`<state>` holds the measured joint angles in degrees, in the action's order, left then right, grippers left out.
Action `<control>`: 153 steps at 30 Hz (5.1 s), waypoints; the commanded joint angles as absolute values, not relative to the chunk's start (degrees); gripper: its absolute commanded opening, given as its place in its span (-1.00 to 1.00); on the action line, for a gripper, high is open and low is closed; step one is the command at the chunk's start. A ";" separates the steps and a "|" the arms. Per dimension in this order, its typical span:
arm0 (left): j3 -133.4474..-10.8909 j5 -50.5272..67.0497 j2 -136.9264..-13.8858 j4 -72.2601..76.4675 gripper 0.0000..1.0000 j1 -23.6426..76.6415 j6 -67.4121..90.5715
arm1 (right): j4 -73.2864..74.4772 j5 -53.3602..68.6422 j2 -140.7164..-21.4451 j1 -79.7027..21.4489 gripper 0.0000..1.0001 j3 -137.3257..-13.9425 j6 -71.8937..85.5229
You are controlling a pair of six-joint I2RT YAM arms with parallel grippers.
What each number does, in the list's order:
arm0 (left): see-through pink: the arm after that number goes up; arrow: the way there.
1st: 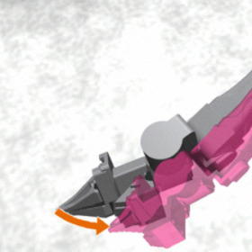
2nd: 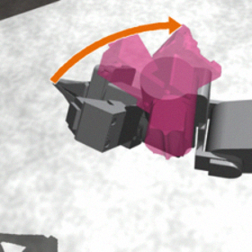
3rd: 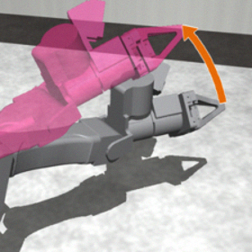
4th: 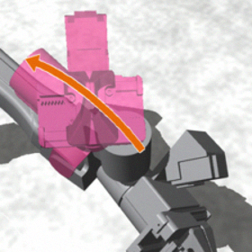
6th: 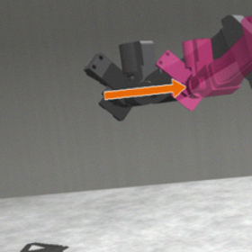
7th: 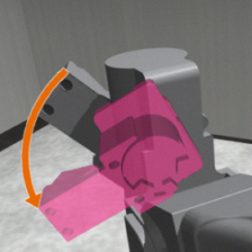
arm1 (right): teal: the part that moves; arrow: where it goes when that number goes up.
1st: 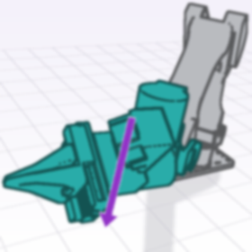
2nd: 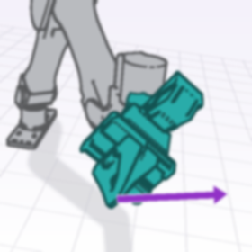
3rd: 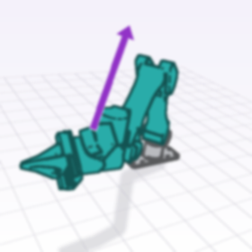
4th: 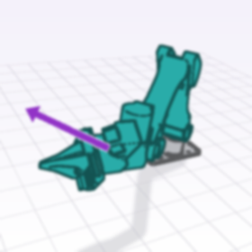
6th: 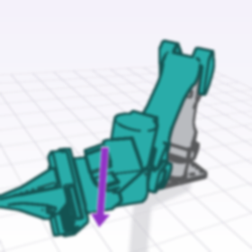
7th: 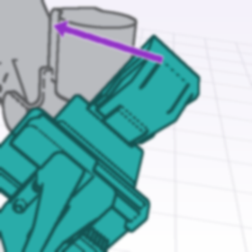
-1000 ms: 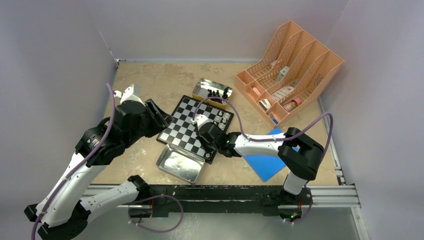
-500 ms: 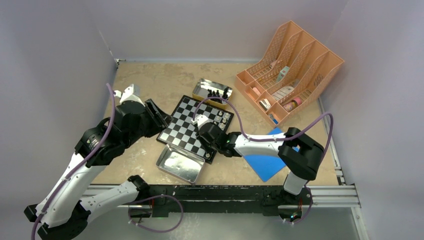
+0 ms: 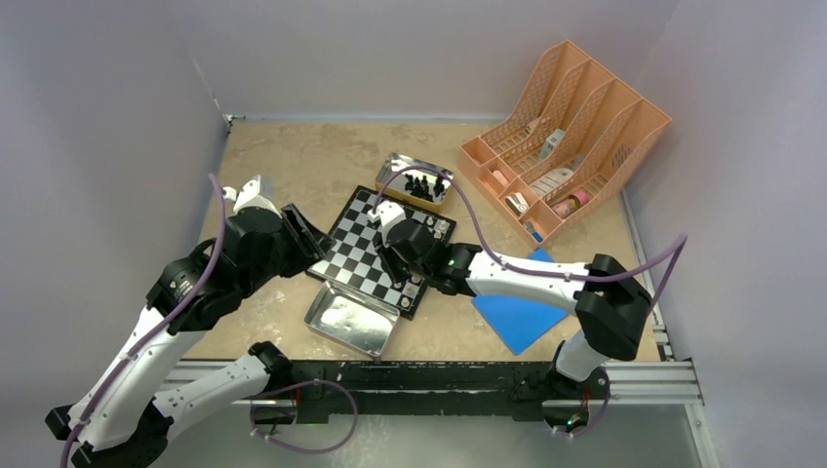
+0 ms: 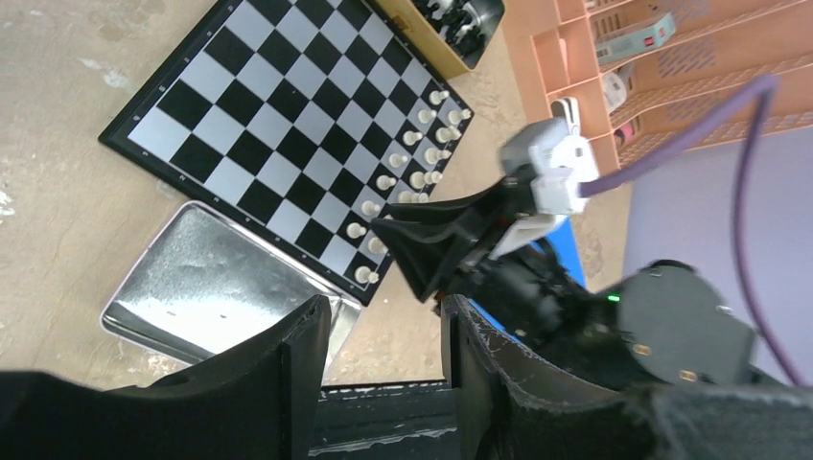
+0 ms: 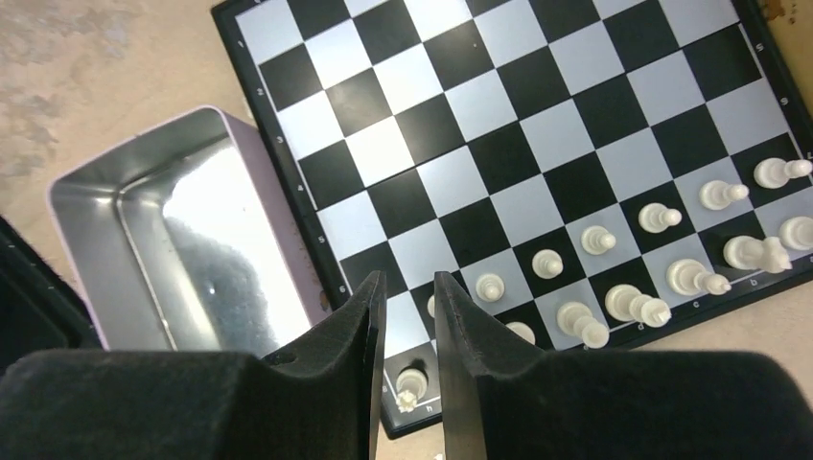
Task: Set up the chess pieces on the board
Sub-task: Place the chess piece on the chessboard, then pick up the storage box at the center of the board.
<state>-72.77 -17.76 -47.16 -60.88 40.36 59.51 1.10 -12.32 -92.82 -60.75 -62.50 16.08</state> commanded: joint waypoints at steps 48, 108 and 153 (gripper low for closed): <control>-68.36 -14.64 -53.30 -83.57 -0.28 40.25 94.97 | 15.91 -7.95 -84.50 -71.81 -0.43 -70.21 19.99; -42.57 -6.04 -65.59 -73.54 -0.96 39.81 102.53 | 11.43 -14.24 -67.08 -70.66 -0.42 -54.96 25.36; -42.90 -6.68 -56.12 -70.06 -1.00 39.81 83.96 | -11.56 8.55 -77.54 -71.01 -0.33 -51.21 16.85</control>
